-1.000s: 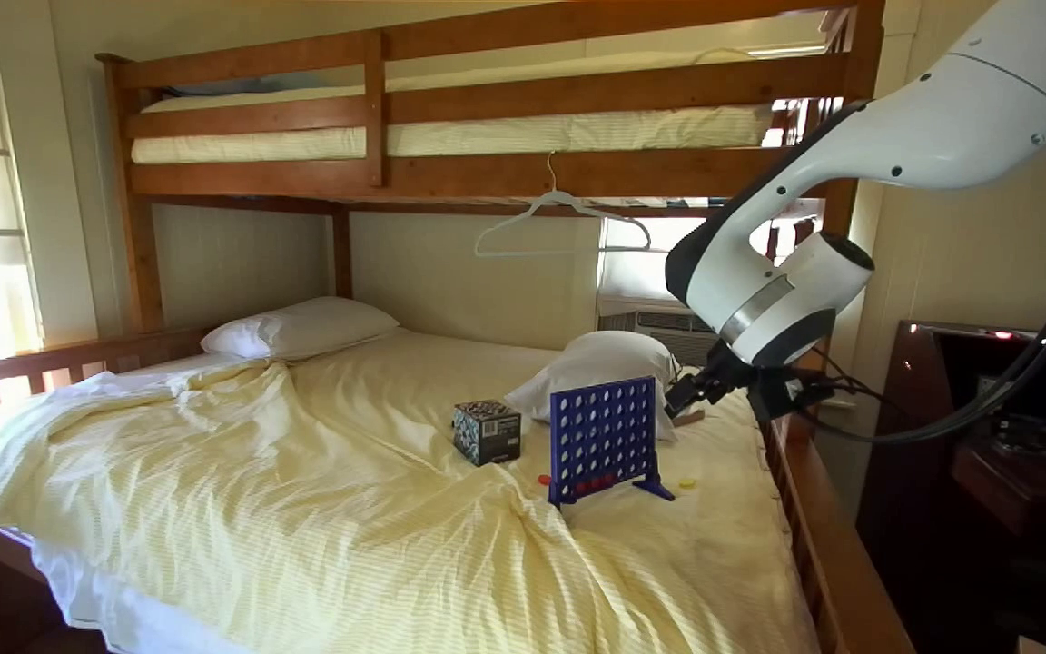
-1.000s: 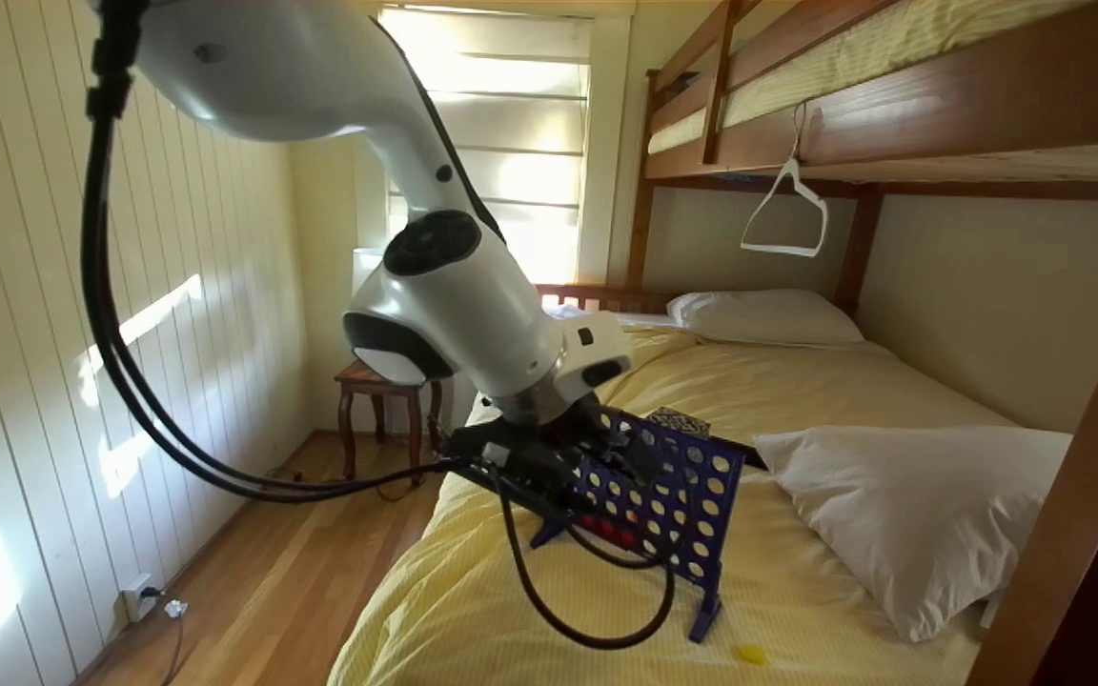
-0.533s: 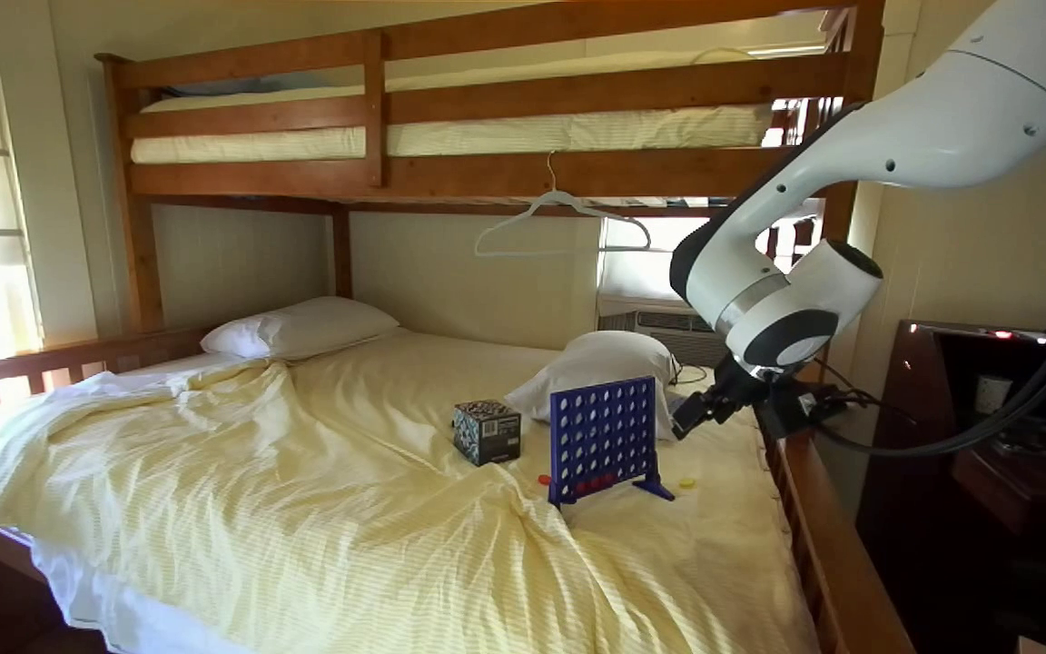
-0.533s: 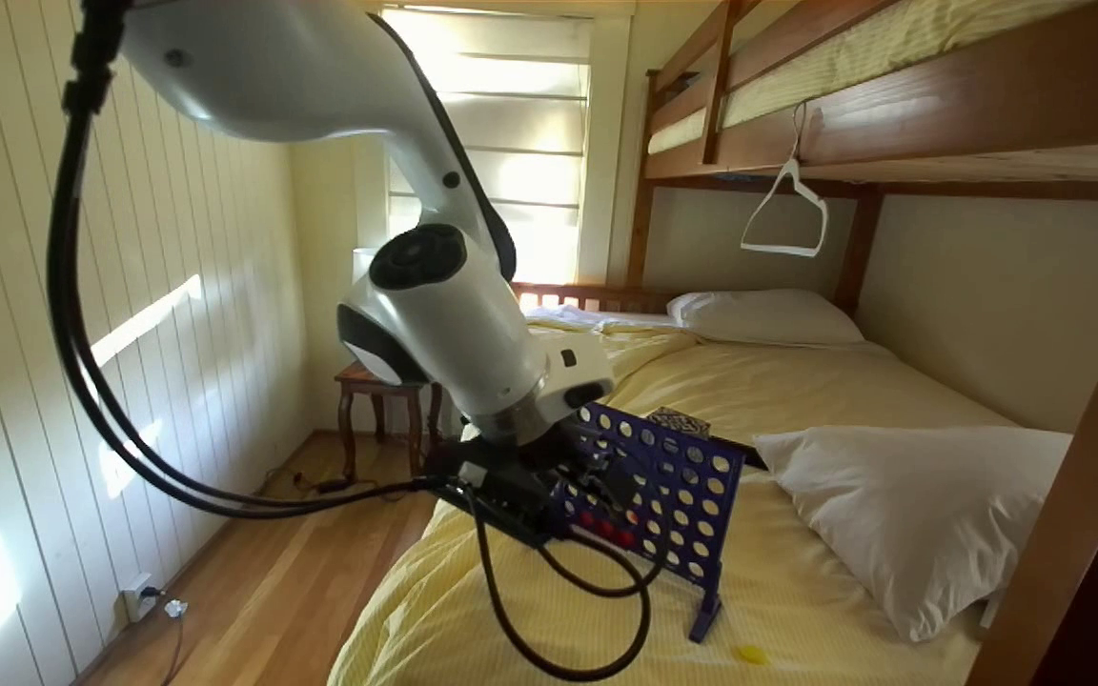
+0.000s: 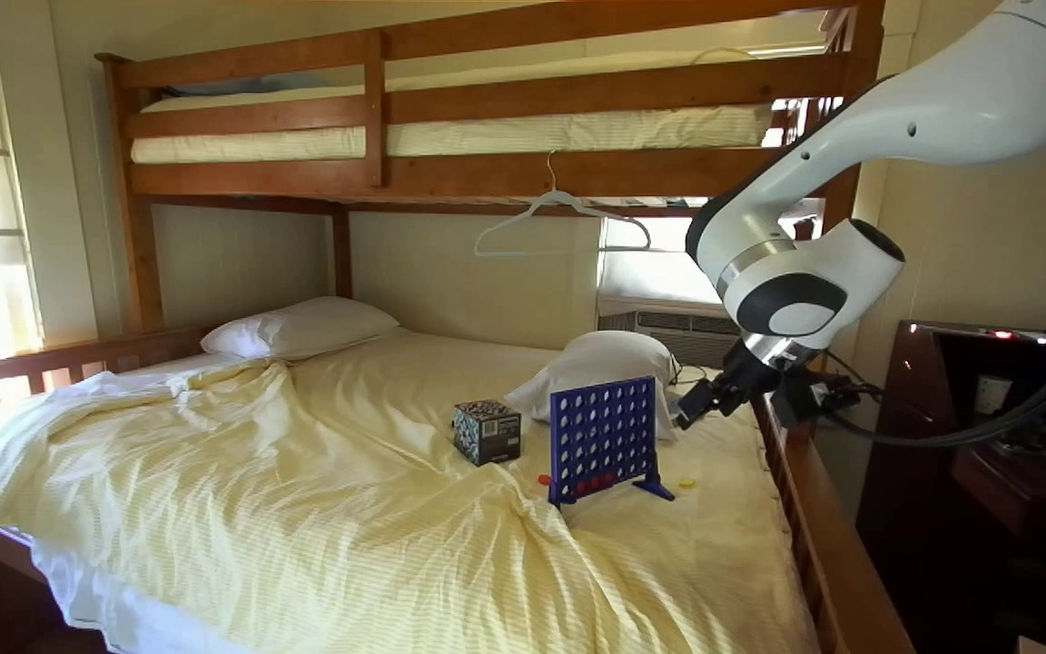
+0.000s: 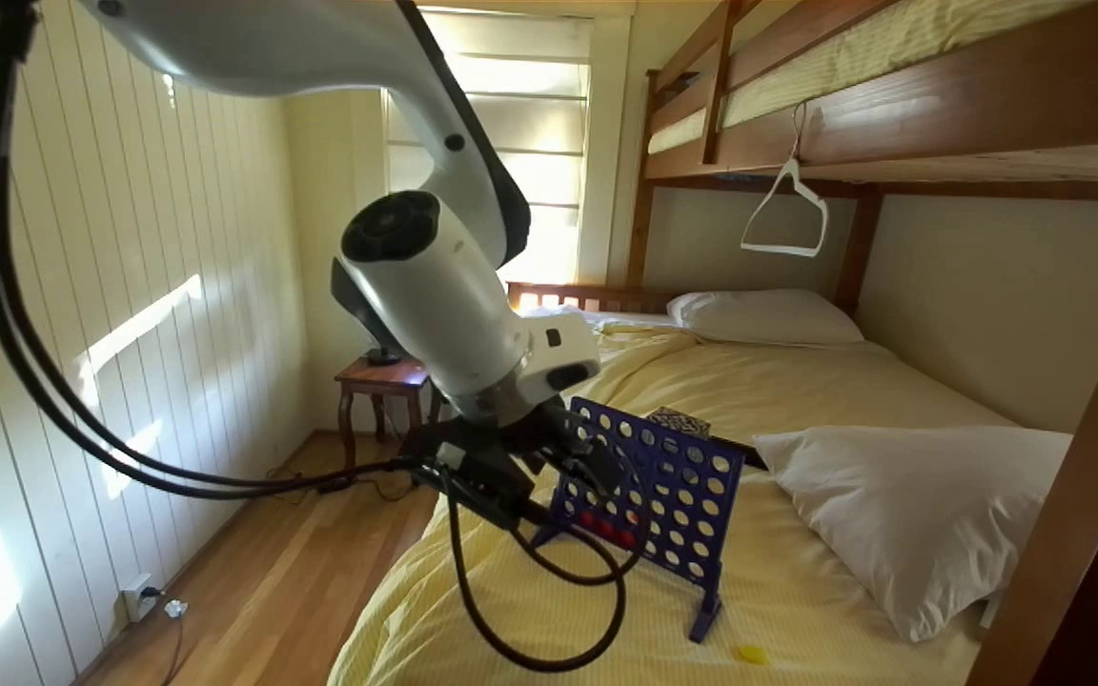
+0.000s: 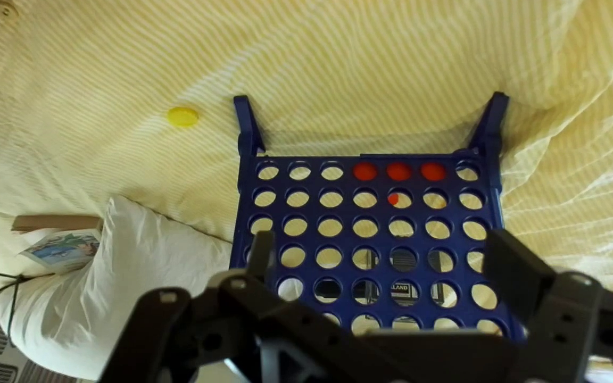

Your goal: Put one orange chip in the blue gameboard.

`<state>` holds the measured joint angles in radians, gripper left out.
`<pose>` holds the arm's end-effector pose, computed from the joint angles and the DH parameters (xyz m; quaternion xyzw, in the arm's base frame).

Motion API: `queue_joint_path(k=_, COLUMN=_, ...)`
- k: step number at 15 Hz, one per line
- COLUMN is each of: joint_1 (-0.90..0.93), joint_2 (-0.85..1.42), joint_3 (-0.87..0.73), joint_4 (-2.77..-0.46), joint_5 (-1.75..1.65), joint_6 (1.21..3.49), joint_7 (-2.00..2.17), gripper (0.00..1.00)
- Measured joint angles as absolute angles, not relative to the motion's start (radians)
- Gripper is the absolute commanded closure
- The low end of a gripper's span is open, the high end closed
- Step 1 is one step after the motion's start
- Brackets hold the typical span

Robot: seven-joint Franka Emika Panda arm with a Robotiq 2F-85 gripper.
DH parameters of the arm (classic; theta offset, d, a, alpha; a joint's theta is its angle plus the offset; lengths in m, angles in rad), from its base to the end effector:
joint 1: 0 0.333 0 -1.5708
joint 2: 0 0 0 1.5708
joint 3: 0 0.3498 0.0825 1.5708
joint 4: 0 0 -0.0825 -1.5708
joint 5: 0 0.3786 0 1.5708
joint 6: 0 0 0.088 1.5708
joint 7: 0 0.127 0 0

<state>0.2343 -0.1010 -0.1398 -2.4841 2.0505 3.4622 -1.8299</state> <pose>0.3983 -0.0725 0.3628 0.9401 -0.1136 0.3122 0.0768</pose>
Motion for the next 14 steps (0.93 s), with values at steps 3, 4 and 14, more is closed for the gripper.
queue_joint_path(k=3, joint_1=0.273, joint_2=-0.141, joint_3=-0.182, joint_4=-2.45, joint_5=2.175, joint_6=3.492, joint_7=-1.961, gripper=0.0)
queue_joint_path(k=4, joint_1=0.295, joint_2=-0.153, joint_3=-0.206, joint_4=-2.435, joint_5=2.226, joint_6=3.504, joint_7=-2.018, gripper=0.0)
queue_joint_path(k=14, joint_1=0.438, joint_2=-0.198, joint_3=-0.373, joint_4=-2.352, joint_5=2.471, joint_6=3.603, joint_7=-2.313, gripper=0.0)
